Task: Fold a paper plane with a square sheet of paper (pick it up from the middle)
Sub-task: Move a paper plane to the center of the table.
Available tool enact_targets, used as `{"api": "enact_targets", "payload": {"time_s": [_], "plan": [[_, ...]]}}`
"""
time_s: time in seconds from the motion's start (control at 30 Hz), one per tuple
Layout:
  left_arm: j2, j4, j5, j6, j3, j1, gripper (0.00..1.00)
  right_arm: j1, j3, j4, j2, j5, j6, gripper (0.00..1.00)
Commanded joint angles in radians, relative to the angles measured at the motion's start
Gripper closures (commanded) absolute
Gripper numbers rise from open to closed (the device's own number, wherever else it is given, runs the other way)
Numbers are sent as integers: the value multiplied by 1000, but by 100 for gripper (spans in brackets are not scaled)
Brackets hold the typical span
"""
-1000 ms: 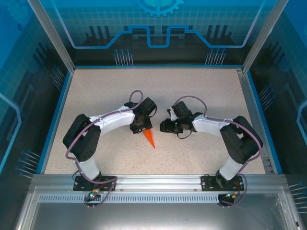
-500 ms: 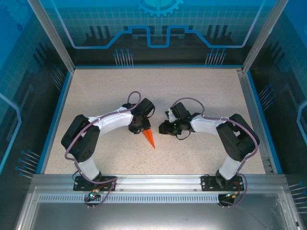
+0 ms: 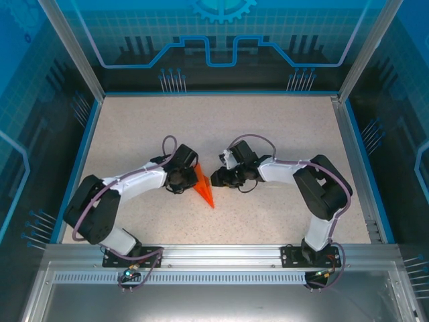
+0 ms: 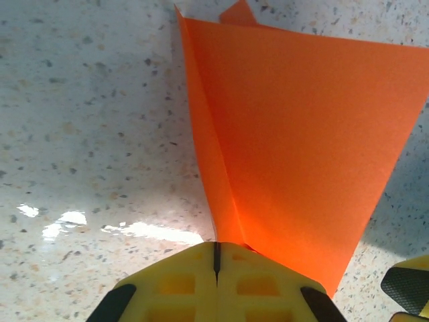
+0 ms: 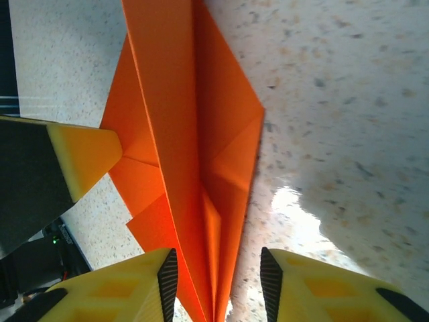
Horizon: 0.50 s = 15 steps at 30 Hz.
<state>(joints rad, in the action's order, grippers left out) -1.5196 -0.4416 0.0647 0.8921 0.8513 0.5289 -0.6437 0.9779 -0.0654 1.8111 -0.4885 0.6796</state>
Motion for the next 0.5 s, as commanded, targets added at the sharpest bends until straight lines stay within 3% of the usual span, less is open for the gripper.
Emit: {"api": "enact_targets", "payload": {"time_s": [0.0,0.23,0.47], "plan": [[45,79,-44,-30,-44,-21,100,-34,59,-33,22,-42,-52,58],[65,116,-85,-28,-108,-38,99,-71,165,-155,84,-43,-135,58],[88,126,-88,-21,-145,-41,98,-87,175,-207,104,53,-148,57]]}}
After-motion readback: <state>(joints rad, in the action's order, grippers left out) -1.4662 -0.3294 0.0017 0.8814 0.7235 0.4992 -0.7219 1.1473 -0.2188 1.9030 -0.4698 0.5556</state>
